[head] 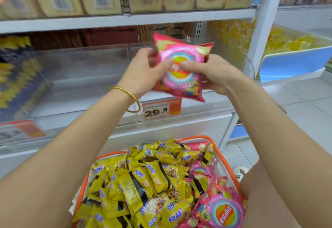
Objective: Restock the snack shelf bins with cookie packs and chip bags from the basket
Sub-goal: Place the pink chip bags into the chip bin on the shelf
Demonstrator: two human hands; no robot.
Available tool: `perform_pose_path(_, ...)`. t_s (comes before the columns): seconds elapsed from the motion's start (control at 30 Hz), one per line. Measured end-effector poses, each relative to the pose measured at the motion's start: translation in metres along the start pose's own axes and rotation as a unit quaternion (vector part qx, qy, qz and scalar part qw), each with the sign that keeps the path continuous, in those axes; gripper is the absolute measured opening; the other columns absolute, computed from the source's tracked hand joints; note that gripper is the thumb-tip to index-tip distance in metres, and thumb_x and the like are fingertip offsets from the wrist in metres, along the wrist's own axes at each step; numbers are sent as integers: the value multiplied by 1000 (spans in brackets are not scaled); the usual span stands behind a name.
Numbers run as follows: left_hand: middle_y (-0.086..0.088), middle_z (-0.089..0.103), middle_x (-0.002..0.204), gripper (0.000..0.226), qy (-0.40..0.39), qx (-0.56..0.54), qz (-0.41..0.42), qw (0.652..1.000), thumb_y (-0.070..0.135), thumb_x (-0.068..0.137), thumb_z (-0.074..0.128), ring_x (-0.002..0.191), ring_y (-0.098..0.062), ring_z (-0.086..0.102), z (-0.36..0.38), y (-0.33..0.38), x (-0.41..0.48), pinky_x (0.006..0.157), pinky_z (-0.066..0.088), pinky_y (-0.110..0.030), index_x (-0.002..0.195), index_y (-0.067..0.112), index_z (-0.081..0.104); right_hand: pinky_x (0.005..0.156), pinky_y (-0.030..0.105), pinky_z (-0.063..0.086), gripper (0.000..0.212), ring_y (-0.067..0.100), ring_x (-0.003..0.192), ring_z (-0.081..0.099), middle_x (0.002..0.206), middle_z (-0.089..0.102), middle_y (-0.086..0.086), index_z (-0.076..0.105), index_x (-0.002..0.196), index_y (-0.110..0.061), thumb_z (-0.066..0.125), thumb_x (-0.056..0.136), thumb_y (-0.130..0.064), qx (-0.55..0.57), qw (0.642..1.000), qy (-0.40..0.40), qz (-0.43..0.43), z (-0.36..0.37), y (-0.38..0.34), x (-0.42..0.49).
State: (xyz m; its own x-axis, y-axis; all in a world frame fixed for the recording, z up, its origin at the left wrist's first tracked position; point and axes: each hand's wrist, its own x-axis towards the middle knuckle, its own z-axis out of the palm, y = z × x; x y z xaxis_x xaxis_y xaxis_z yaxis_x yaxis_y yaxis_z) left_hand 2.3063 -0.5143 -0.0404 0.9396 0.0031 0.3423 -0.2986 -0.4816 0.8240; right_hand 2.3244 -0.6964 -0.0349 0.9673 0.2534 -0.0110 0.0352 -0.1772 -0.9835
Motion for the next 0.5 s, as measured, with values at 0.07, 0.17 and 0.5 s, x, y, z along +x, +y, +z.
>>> perform_pose_path(0.07, -14, 49, 133, 68, 74, 131, 34, 988, 37, 84, 67, 123, -24, 47, -11, -9, 10, 100, 40, -31, 135, 2, 40, 77, 39, 57, 22, 19, 76, 69, 87, 73, 4, 68, 91, -15, 79, 73, -22, 20, 998, 55, 17, -1, 1, 37)
perform_pose_path(0.17, -20, 39, 141, 62, 57, 327, 63, 941, 28, 86, 64, 134, -28, 32, -24, -25, 20, 109, 19, -29, 135, -1, 40, 83, 47, 56, 46, 26, 86, 70, 95, 72, 12, 66, 103, -3, 86, 64, -16, -7, 996, 74, 54, 9, 16, 92)
perform_pose_path(0.5, -12, 17, 155, 55, -35, 361, 26, 931, 14, 88, 51, 145, -21, 7, -20, -55, 20, 114, 11, -29, 140, 5, 35, 95, 35, 48, 73, 21, 109, 57, 121, 57, 4, 45, 128, -8, 85, 68, -18, -132, 984, 57, 101, 61, 54, 177)
